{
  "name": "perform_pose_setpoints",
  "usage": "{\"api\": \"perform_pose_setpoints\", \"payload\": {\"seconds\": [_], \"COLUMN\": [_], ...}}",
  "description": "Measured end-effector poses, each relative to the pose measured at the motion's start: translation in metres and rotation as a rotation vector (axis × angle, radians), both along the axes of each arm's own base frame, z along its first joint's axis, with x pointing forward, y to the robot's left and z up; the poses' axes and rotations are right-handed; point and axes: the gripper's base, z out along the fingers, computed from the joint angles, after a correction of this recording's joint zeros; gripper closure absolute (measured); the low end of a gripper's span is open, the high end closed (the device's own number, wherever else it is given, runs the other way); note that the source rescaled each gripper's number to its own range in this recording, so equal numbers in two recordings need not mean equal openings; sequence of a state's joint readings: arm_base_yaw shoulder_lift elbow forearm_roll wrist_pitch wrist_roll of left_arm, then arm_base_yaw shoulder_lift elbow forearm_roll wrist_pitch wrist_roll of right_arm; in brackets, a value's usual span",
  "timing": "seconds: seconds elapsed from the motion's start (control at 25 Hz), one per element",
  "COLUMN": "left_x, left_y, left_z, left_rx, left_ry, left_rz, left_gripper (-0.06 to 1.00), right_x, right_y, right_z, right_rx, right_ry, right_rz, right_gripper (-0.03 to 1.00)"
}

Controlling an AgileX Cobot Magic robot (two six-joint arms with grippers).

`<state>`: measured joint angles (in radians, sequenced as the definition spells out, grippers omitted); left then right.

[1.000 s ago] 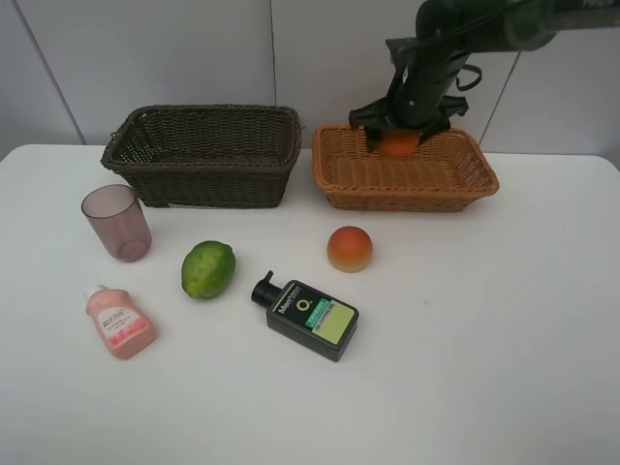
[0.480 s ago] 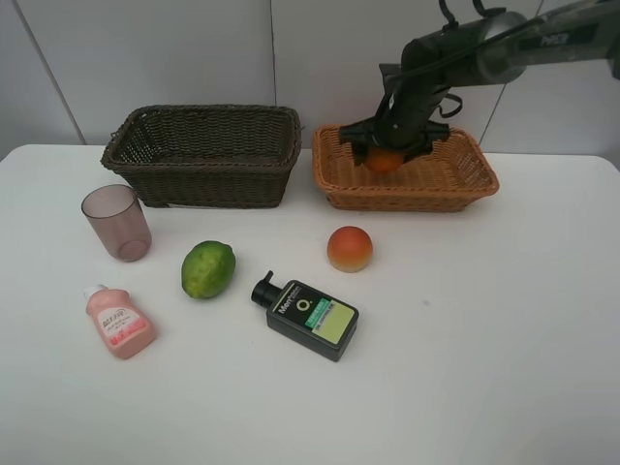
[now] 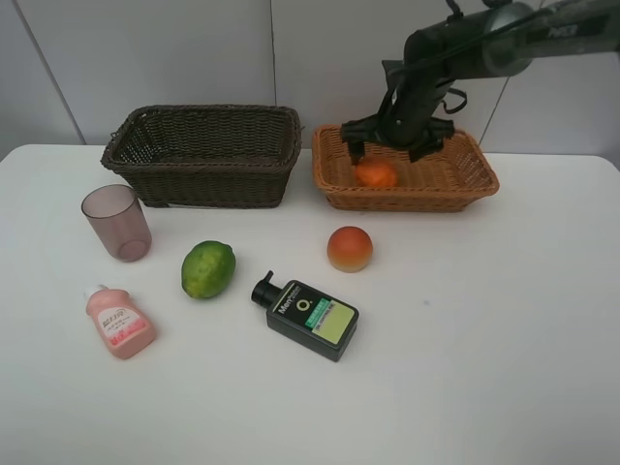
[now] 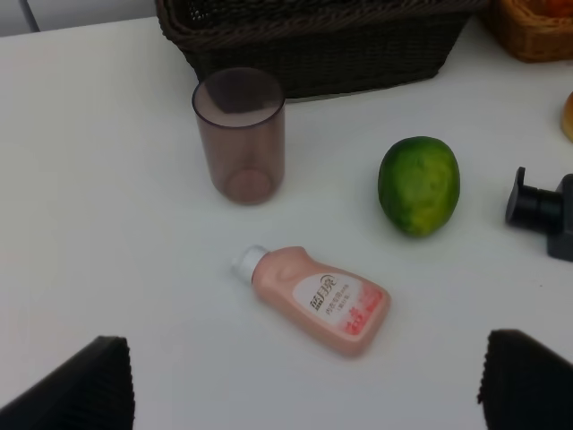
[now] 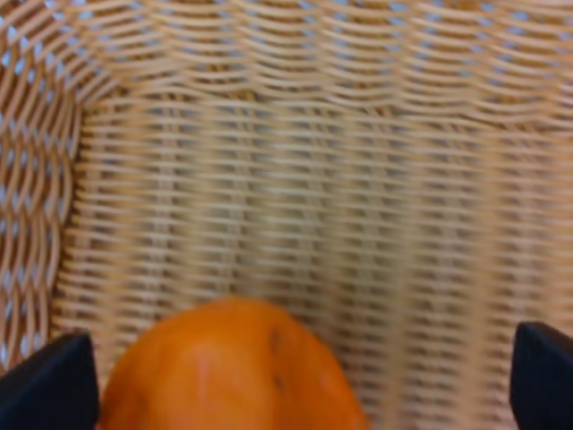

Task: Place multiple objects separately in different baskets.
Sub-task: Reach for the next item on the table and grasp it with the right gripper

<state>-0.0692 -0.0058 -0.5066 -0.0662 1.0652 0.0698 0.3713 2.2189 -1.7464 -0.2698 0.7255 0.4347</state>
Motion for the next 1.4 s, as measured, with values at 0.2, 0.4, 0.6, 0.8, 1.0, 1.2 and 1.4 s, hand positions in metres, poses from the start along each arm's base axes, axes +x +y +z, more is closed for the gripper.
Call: {"api": "perform_pose_setpoints", "payload": {"seconds": [0.2,0.4,0.6,0.8,1.0,1.2,1.4], "left_x": [0.000,0.000,0.000,0.000,0.000,0.000,0.000], "left_y": [0.000,0.000,0.000,0.000,0.000,0.000,0.000], "left_z": [0.000,0.000,0.000,0.000,0.000,0.000,0.000], "left_rx": [0.000,0.000,0.000,0.000,0.000,0.000,0.000], "left_ry": [0.000,0.000,0.000,0.000,0.000,0.000,0.000], "left_rz": [0.000,0.000,0.000,0.000,0.000,0.000,0.000], "left_gripper": [-0.06,-0.06,-0.06,-0.06,-0.06,-0.06,-0.06], "right_x": [-0.019,-0.044,-0.076,-0.104,-0.118,-0.121,-0.118], "right_y": [0.004,0.023,0.037,0.052,0.064,0.066,0.064], "right_z": [0.032,0.036,0.023,0.012,0.001,-0.006,-0.013], "right_rx": [-0.010,0.044,0.069,0.074,0.087,0.114,0.092], "right_ry": [0.062,0.140,0.194,0.226,0.228,0.194,0.169], "right_rz": [-0.021,-0.043,-0.055,-0.047,-0.066,-0.126,-0.161], "right_gripper": [-0.03,-0.03,-0.03,-0.03,-0.03,-0.03,-0.03]}}
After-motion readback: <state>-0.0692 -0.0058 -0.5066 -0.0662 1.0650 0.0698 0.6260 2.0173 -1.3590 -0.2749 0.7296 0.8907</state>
